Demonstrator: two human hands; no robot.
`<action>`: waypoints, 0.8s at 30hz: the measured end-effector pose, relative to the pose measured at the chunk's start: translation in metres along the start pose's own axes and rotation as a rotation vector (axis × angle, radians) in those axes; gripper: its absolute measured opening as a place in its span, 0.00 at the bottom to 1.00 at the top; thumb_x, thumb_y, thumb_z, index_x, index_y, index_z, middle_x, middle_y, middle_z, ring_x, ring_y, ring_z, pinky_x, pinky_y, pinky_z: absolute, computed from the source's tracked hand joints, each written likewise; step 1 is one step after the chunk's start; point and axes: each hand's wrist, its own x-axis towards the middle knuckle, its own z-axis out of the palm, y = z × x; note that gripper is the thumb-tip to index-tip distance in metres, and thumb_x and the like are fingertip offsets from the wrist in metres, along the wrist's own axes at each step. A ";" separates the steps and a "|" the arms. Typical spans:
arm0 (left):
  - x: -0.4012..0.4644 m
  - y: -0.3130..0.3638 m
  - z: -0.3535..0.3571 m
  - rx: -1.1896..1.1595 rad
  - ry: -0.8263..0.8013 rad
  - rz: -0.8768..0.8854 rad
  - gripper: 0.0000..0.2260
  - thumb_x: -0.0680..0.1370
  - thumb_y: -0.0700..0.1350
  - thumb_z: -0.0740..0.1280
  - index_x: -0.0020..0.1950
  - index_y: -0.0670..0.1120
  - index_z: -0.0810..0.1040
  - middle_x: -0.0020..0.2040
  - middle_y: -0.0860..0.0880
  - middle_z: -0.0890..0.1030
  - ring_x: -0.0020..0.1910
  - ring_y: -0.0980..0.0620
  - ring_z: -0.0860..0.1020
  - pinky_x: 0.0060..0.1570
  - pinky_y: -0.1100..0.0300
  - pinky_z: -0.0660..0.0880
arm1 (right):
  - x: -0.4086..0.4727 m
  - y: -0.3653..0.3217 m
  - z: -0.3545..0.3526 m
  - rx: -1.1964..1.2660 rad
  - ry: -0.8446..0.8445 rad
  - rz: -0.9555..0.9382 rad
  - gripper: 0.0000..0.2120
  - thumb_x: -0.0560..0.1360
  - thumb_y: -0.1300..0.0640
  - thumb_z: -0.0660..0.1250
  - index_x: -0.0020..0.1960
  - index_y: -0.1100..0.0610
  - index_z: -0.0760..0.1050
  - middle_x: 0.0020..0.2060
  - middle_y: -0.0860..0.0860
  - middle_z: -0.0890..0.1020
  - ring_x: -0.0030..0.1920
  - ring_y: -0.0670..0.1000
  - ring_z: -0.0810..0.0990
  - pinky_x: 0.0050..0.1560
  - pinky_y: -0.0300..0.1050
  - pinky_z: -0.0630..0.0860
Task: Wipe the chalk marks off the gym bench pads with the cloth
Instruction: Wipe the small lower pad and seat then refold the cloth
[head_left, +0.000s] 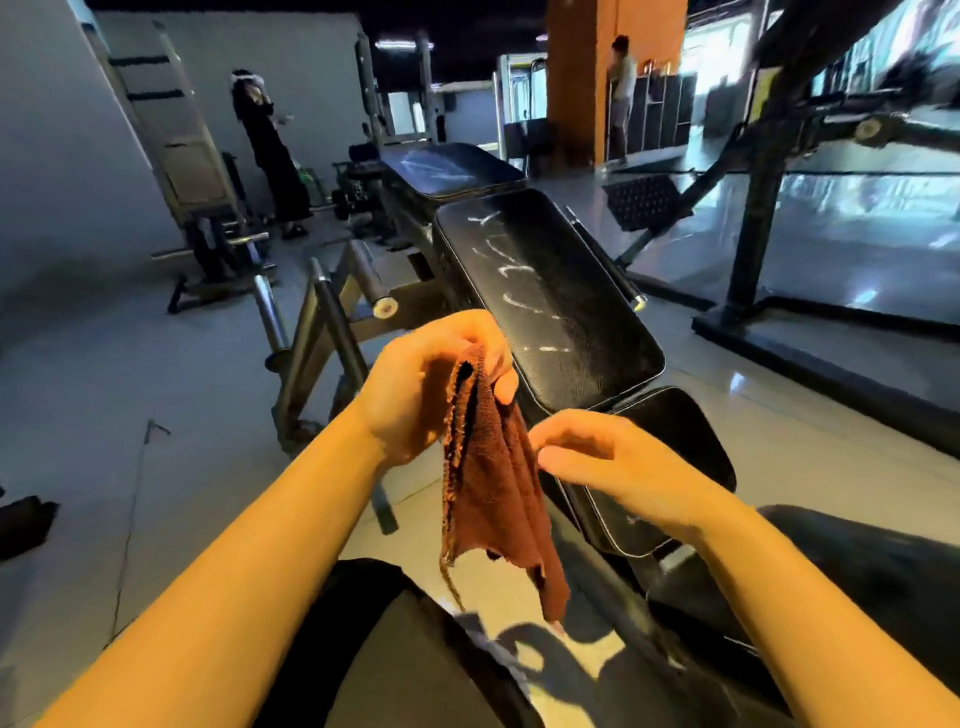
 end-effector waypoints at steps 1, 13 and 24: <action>0.008 -0.004 -0.004 0.001 -0.058 -0.018 0.04 0.66 0.44 0.61 0.32 0.45 0.72 0.32 0.47 0.70 0.34 0.48 0.70 0.37 0.58 0.70 | 0.002 0.006 0.000 -0.011 0.033 -0.005 0.14 0.73 0.49 0.70 0.53 0.57 0.78 0.49 0.48 0.83 0.52 0.47 0.81 0.56 0.41 0.76; 0.068 -0.060 -0.059 -0.300 -0.422 0.022 0.09 0.66 0.48 0.70 0.34 0.44 0.74 0.37 0.43 0.74 0.41 0.44 0.76 0.48 0.53 0.75 | -0.018 0.058 0.005 -0.263 0.419 0.369 0.04 0.77 0.56 0.69 0.45 0.49 0.80 0.44 0.47 0.83 0.47 0.49 0.82 0.52 0.49 0.80; 0.043 -0.123 -0.084 0.494 -0.548 -0.207 0.04 0.75 0.44 0.66 0.41 0.49 0.75 0.41 0.60 0.76 0.40 0.66 0.72 0.43 0.66 0.66 | -0.037 0.066 0.065 -0.975 1.138 0.926 0.03 0.77 0.52 0.68 0.50 0.47 0.80 0.45 0.50 0.78 0.46 0.57 0.78 0.42 0.48 0.72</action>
